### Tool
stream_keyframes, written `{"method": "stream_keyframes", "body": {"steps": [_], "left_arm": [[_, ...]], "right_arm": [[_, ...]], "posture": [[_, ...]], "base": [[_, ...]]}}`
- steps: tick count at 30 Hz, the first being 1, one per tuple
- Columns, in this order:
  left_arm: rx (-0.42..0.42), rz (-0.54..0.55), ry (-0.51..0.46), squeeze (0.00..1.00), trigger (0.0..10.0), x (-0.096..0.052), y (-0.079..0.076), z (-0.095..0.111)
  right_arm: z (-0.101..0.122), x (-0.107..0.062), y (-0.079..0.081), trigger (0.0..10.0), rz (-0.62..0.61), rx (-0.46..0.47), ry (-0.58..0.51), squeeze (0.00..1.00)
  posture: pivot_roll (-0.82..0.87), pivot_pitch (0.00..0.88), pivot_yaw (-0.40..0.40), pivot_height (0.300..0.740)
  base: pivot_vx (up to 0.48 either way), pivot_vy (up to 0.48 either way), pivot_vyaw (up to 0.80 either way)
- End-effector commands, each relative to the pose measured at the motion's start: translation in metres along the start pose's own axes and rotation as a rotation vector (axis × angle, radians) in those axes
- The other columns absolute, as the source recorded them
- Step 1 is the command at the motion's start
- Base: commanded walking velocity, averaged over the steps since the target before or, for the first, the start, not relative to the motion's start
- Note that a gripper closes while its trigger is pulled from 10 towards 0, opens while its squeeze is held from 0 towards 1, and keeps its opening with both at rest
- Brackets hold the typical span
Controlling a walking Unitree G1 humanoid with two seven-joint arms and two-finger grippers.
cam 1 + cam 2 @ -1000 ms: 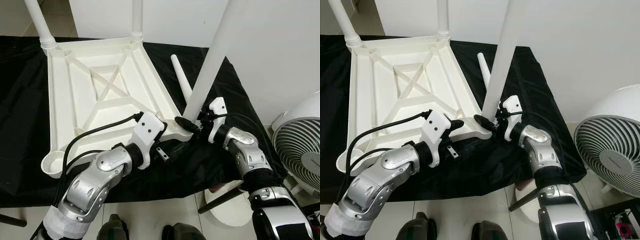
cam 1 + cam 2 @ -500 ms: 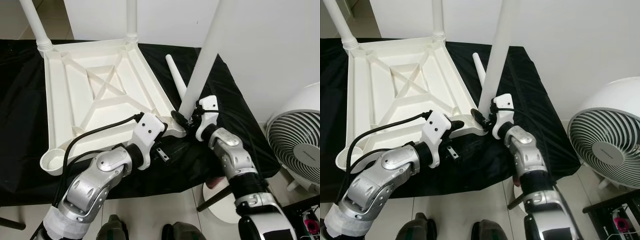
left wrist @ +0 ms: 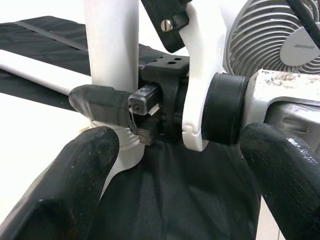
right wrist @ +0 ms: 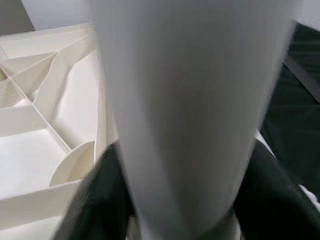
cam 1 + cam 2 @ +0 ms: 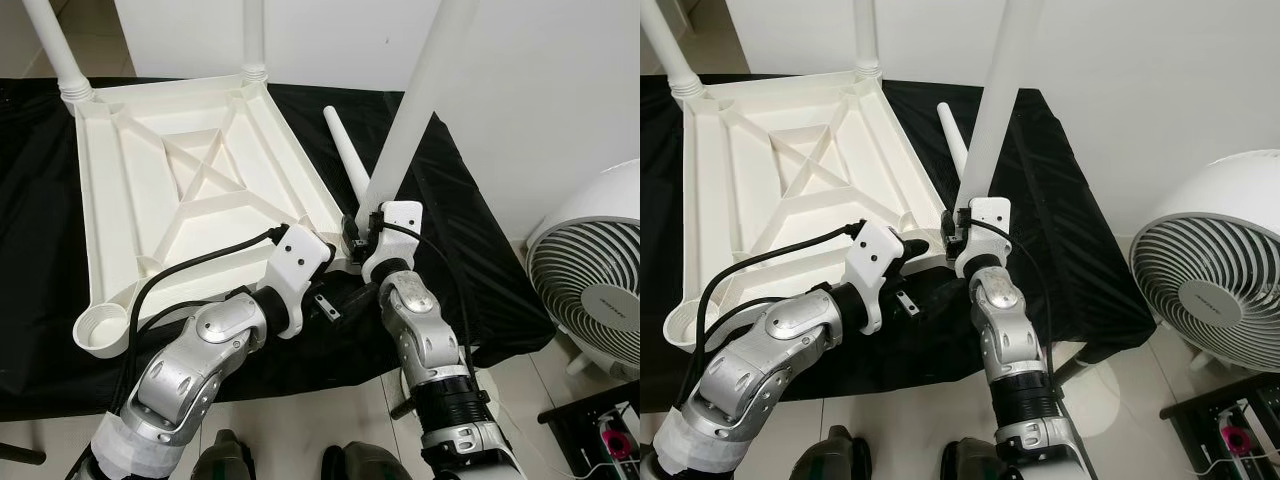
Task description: Building children table
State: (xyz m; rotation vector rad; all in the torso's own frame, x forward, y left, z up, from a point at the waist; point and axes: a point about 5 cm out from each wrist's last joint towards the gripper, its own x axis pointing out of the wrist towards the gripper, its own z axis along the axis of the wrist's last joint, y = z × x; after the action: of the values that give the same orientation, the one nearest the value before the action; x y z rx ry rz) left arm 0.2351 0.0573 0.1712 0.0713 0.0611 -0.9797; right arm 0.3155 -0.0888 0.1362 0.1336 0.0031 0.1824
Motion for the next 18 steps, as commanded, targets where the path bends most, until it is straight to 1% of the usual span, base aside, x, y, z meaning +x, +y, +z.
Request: {"method": "stream_keyframes", "body": {"steps": [1, 2, 4, 5, 8, 9, 10, 12, 13, 14, 15, 16, 17, 18], "left_arm": [[0.001, 0.009, 0.012, 0.00, 10.0, 0.000, 0.002, -0.003], [0.002, 0.008, 0.010, 0.00, 10.0, 0.001, 0.002, -0.003], [0.002, 0.008, 0.010, 0.00, 10.0, 0.001, 0.002, -0.003], [0.003, 0.007, 0.009, 0.00, 10.0, 0.001, 0.001, -0.003], [0.003, 0.004, 0.008, 0.00, 10.0, 0.001, 0.001, -0.003], [0.004, 0.004, 0.007, 0.00, 10.0, 0.001, 0.001, -0.003], [0.004, 0.004, 0.007, 0.00, 10.0, 0.001, 0.001, -0.003], [0.005, 0.004, 0.007, 0.00, 10.0, 0.001, 0.001, -0.002], [0.005, 0.004, 0.007, 0.00, 10.0, 0.001, 0.001, -0.002], [0.008, 0.004, 0.006, 0.00, 10.0, 0.000, 0.001, -0.002], [0.009, 0.004, 0.005, 0.00, 10.0, 0.000, 0.001, -0.002], [0.009, 0.004, 0.005, 0.00, 10.0, 0.000, 0.001, -0.002], [0.009, 0.003, 0.005, 0.00, 10.0, 0.000, 0.001, -0.002], [0.010, 0.003, 0.005, 0.00, 10.0, 0.000, 0.001, -0.002]], "right_arm": [[0.001, 0.001, -0.002, 10.0, -0.004, 0.019, 0.006, 0.00], [0.002, 0.000, -0.001, 10.0, 0.011, 0.027, 0.000, 0.82], [0.002, 0.000, -0.001, 10.0, 0.011, 0.027, 0.000, 0.82], [0.003, -0.001, 0.002, 10.0, 0.047, 0.041, -0.012, 1.00], [0.008, -0.003, 0.002, 10.0, 0.109, 0.062, -0.042, 1.00], [0.011, -0.004, 0.000, 10.0, 0.141, 0.062, -0.060, 1.00], [0.011, -0.004, 0.000, 10.0, 0.141, 0.062, -0.060, 1.00], [0.014, -0.005, -0.006, 10.0, 0.165, 0.044, -0.071, 1.00], [0.014, -0.005, -0.006, 10.0, 0.165, 0.044, -0.071, 1.00], [0.014, -0.006, -0.013, 10.0, 0.205, 0.019, -0.061, 1.00], [0.013, -0.008, -0.020, 10.0, 0.248, -0.009, -0.050, 0.88], [0.013, -0.008, -0.020, 10.0, 0.248, -0.009, -0.050, 0.88], [0.012, -0.009, -0.026, 10.0, 0.278, -0.026, -0.041, 0.88], [0.012, -0.011, -0.031, 10.0, 0.328, -0.055, -0.033, 0.00]], "posture": [[0.00, 0.027, -0.059, 0.740], [0.00, 0.024, -0.060, 0.740], [0.00, 0.024, -0.060, 0.740], [0.00, 0.022, -0.060, 0.740], [0.00, 0.021, -0.060, 0.740], [0.00, 0.018, -0.061, 0.740], [0.00, 0.018, -0.061, 0.740], [0.00, 0.016, -0.061, 0.740], [0.00, 0.016, -0.061, 0.740], [0.01, 0.015, -0.062, 0.740], [0.00, 0.014, -0.061, 0.740], [0.00, 0.014, -0.061, 0.740], [0.00, 0.014, -0.061, 0.740], [0.00, 0.013, -0.060, 0.740]], "base": [[0.000, 0.000, 0.00], [0.000, 0.000, 0.00], [0.000, 0.000, 0.00], [0.000, 0.000, 0.00], [0.000, 0.000, 0.00], [0.000, 0.000, 0.00], [0.000, 0.000, 0.00], [0.000, 0.000, 0.00], [0.000, 0.000, 0.00], [0.000, 0.000, 0.00], [0.000, 0.000, 0.00], [0.000, 0.000, 0.00], [0.000, 0.000, 0.00], [0.000, 0.000, 0.00]]}}
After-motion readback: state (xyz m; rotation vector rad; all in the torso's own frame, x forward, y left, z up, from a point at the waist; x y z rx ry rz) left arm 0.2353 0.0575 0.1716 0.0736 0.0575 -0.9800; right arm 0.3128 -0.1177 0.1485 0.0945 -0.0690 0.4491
